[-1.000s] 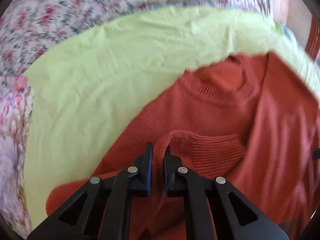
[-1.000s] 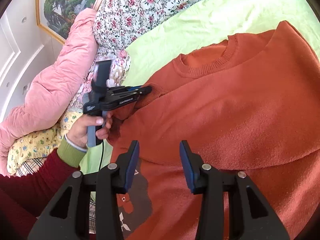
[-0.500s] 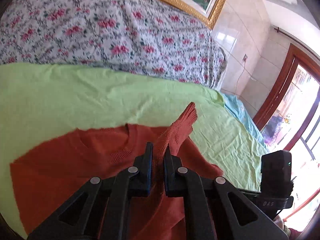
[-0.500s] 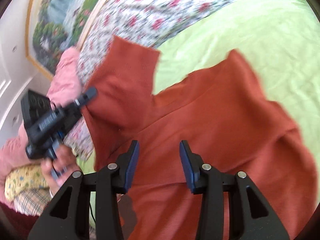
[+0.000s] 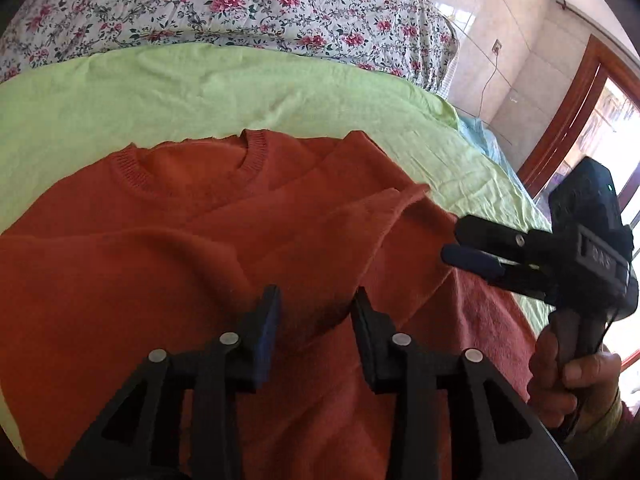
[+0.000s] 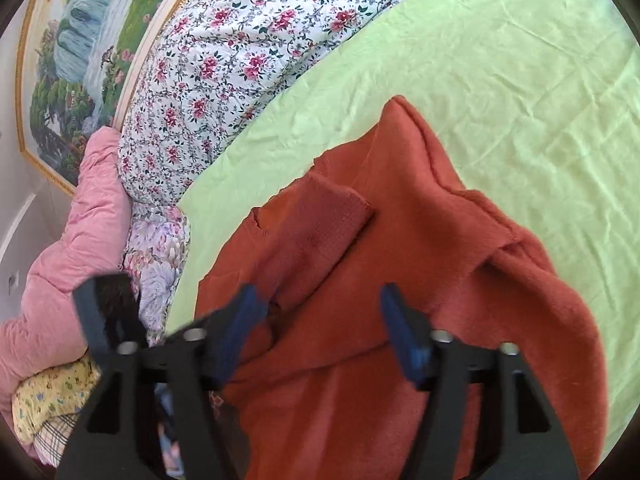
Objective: Fold small clothes
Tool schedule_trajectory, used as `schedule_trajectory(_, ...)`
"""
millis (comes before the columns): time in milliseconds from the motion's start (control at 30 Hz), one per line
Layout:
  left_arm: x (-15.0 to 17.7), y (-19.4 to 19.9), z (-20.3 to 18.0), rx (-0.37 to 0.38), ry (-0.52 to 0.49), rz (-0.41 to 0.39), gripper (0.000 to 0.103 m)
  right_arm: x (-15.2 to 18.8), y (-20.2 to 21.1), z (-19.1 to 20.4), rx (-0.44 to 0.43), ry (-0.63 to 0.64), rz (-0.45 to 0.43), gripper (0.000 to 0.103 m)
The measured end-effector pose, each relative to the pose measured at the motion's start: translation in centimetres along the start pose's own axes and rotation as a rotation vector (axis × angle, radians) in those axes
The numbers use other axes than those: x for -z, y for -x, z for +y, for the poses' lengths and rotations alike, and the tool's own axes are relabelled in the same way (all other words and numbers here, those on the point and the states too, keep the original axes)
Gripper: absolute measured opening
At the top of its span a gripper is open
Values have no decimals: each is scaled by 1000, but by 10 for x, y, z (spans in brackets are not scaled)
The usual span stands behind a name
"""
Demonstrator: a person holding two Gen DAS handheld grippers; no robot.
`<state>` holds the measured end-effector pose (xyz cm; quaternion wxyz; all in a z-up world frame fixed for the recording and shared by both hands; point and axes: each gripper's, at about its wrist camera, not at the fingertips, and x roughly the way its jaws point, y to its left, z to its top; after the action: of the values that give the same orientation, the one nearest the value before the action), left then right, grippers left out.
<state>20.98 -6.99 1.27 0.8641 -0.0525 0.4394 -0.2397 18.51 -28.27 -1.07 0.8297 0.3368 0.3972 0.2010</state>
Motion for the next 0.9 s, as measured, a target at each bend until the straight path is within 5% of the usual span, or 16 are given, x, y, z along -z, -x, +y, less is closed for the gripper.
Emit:
schedule_trajectory(333,70,94,89,-292,141,-41,50,-2,-40,-6,-10,-97,86,68)
schedule_trajectory(433,92,102,121,-316,209,-15,49,-6,-48,-9,-4,-118,80,68)
schedule_trajectory(500,99,107,130,-277,230,-32,49,-11,-56,-7,8,-120,77,44)
schedule_trajectory(533,99,109,129,-283,223,-32,49,-13,-60,-5,21,-113,81,15)
schedule_trajectory(567,99,110,126,-300,203,-29,49,-17,-64,-2,32,-110,84,7)
schedule_trajectory(700,104,108,108,-377,103,-3,49,-42,-59,24,9,-50,21,7)
schedule_trajectory(900,102,99,114,-472,121,22,49,-70,1,81,-81,136,-175,6)
